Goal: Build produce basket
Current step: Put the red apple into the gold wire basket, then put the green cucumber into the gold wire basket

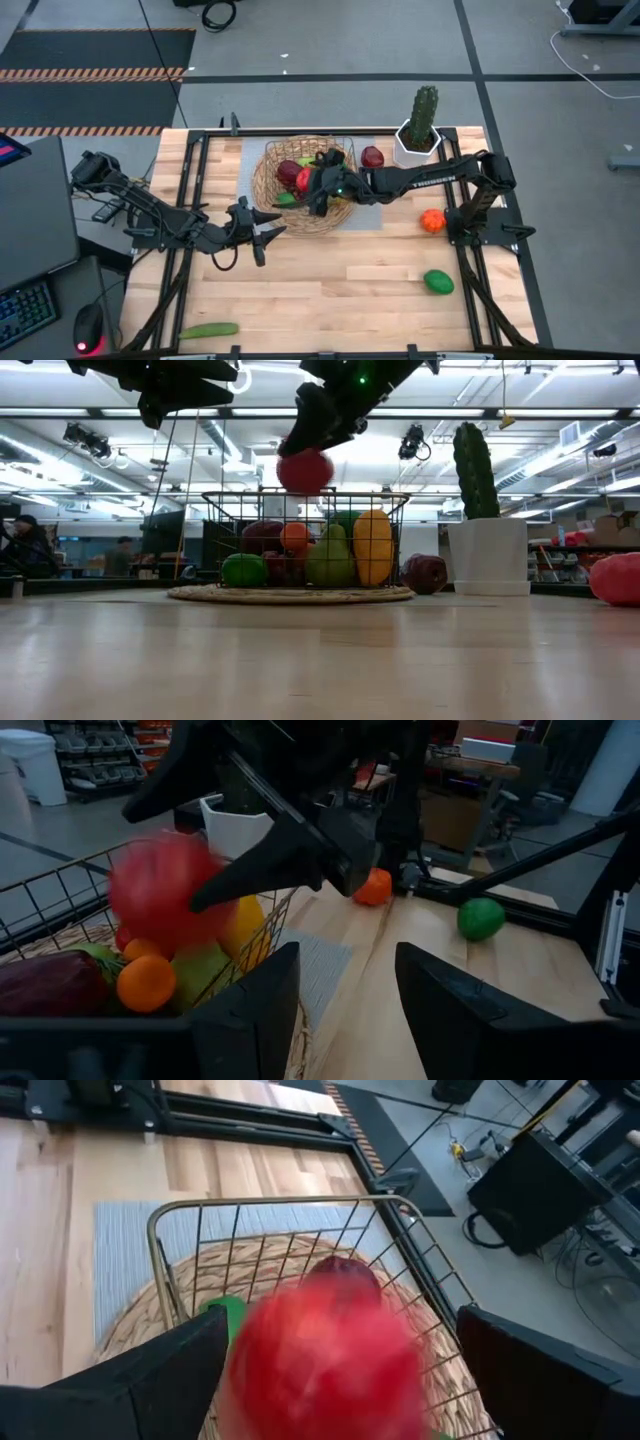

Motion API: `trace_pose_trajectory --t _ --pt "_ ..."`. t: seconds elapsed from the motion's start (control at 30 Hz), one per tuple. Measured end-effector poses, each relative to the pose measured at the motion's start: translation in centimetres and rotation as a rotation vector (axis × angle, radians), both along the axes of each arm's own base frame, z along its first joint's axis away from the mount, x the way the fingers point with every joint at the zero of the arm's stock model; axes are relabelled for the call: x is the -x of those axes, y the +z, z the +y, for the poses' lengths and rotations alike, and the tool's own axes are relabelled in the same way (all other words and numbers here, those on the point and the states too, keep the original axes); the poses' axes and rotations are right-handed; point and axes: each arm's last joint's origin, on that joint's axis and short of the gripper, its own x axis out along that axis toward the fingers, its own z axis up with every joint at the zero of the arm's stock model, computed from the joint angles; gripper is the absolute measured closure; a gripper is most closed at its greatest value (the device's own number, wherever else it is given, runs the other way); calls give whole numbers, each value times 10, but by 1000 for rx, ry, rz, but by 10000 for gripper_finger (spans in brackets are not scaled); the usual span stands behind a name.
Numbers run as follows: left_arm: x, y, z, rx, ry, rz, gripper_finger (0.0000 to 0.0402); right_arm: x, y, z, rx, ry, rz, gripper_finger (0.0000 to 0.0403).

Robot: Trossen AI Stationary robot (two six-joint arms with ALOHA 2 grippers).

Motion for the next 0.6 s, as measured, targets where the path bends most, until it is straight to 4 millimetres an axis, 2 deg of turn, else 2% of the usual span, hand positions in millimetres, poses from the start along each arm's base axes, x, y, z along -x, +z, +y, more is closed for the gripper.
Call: trace_pose_trajectory --t 0.33,0.6 --pt "0 0 0 0 0 1 228 0 0 3 -20 19 -8 4" --pt "0 -2 0 -17 -1 20 228 7 -4 52 -94 101 31 4"
